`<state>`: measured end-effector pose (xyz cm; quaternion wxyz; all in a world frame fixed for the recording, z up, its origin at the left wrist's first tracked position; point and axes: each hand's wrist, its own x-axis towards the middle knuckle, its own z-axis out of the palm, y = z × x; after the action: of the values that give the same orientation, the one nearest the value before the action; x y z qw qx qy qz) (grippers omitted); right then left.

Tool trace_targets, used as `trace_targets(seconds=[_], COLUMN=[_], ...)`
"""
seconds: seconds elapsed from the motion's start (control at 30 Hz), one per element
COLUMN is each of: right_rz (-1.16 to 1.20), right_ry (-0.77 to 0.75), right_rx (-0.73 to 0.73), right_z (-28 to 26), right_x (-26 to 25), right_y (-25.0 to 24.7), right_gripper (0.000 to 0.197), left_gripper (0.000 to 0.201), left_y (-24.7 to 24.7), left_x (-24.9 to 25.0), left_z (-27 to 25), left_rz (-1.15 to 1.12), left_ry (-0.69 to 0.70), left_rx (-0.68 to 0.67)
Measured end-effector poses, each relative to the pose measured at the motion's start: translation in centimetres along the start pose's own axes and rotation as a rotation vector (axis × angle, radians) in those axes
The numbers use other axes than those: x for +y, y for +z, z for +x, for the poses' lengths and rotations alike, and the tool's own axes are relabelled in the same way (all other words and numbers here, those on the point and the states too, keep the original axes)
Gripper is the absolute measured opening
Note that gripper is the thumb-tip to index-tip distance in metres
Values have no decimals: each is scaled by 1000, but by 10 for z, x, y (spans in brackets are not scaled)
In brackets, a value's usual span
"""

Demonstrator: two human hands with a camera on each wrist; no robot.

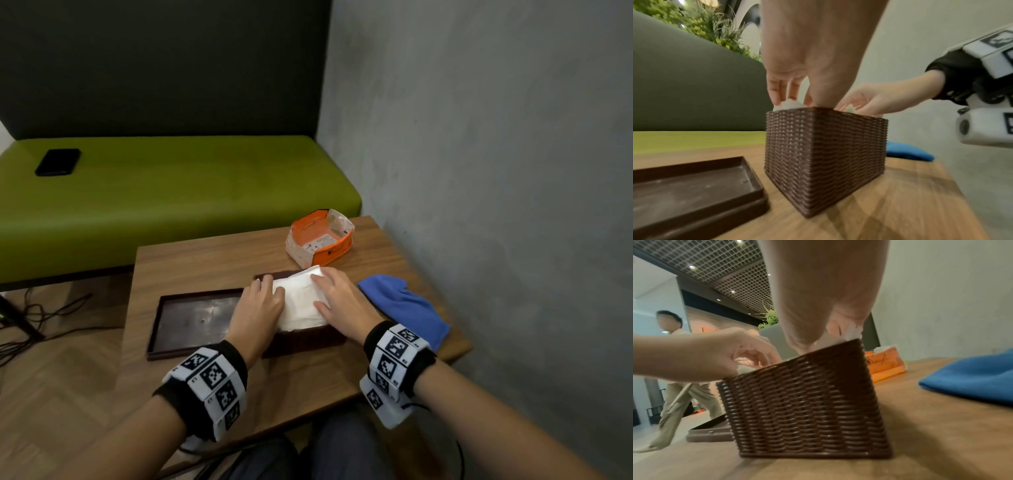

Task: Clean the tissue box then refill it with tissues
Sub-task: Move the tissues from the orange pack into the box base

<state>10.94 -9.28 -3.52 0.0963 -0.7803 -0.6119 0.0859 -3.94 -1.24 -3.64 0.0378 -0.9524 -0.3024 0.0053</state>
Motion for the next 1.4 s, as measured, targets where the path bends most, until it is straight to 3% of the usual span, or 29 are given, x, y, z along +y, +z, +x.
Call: trace_targets(seconds=[0.1,0.2,0.37,0.43,0.5,0.6,0.73,0.8,0.9,1.0,1.1,1.17,1.27,1.3,1.4], right_rz=[-111,-174,-36,50,112,-74,-386,-475,-529,-530,-516,-431,-186,-134,-126], right_ry=[15,11,39,23,-14,2,52,5,-13,8,21,28,-31,-48,22], right_rx=[-23,-157,-269,-204,-33,160,-34,-132,-207,-291,-365,-302,-17,16,-123], right_z=[-4,-1,7,6,3,-3,-12,-14,-12,-8,-6,-5,-5,-6,-5], right_x=[-7,-7,-3,0,6,11,13,15,18,17,17,15,-2,-9,-18], right_y=[3,2,0,-1,-4,-16,-28,-29,-26,-22,-24,-25,-18,-13,6], right_gripper=[54,58,61,61,56,36,28,33,48,54,58,60,57,57,59], left_gripper=[34,38,46,48,51,53,40,32,54,73,76,78,78,77,74], left_y=[2,-4,-9,-7,-4,-7,-11,-9,-6,-6,-4,-3,0,3,12], left_x=[5,9,13,14,14,11,5,0,-6,-4,-1,0,1,2,2], left_z=[-4,-4,1,3,5,8,11,12,13,13,14,15,18,19,26], left_rz=[-15,-5,13,-43,-102,-268,-282,-318,-341,-284,-302,-295,-304,-311,-260], left_ry=[10,7,13,26,40,-22,-65,-59,-70,-30,16,29,56,74,115], left_rx=[6,-47,-87,-109,-131,-138,25,6,-124,-196,-244,-256,-268,-282,-350])
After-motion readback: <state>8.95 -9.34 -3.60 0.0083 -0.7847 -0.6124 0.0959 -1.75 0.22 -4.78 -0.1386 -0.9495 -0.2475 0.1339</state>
